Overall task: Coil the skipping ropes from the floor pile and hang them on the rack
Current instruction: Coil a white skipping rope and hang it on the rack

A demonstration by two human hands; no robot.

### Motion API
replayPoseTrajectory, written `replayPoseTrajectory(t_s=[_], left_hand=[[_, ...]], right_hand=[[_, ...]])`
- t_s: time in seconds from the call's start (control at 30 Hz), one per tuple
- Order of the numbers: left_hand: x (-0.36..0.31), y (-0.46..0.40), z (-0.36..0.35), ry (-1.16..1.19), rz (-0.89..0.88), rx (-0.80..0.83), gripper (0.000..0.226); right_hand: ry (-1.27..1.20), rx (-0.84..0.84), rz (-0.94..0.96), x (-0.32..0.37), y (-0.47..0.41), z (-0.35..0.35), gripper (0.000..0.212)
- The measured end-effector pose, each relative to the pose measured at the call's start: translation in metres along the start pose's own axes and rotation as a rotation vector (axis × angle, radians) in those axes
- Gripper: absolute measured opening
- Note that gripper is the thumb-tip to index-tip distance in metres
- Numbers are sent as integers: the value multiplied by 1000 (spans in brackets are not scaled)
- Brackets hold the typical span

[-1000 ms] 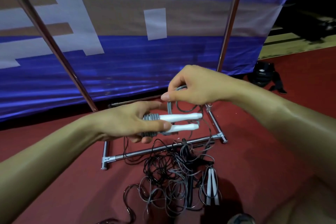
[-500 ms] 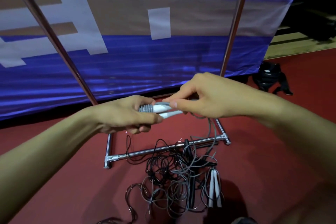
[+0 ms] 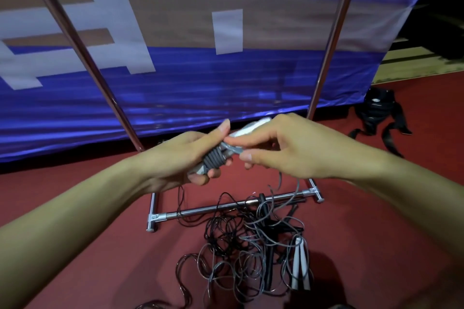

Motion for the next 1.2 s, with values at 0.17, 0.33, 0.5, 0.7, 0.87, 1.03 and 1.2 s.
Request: replayPoseTrajectory(t_s=[0.17, 0.33, 0.5, 0.7, 0.87, 1.03, 1.2], left_hand=[[-8, -2, 11, 184, -18, -48, 51], [-8, 3, 8, 223, -69, 32, 43], [-10, 9, 5, 117, -123, 59, 23], [-16, 10, 5, 81, -138, -142, 56], [-20, 8, 5, 62, -134, -247, 58], [-20, 13, 7, 9, -200, -210, 39], [-23, 12, 9, 36, -212, -198, 27]], right_hand=[[-321, -199, 52, 1, 3, -3, 24], [-270, 148, -79, -20, 0, -9, 32], [-439, 260, -121, -33, -2, -13, 58], [-313, 272, -62, -17, -4, -16, 47], [-174, 266, -36, -10, -5, -23, 44], [-328, 248, -103, -33, -9, -12, 42], [-508, 344, -212, -53, -8, -7, 50]])
Point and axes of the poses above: each hand's wrist, its own y-axis away from the middle knuckle, its own z-axis out of the back of the hand, x = y × z, the point moved 4 cm from there along -y, towards the middle knuckle, and after that the axes turned 15 degrees about -y, right-handed, at the moved point
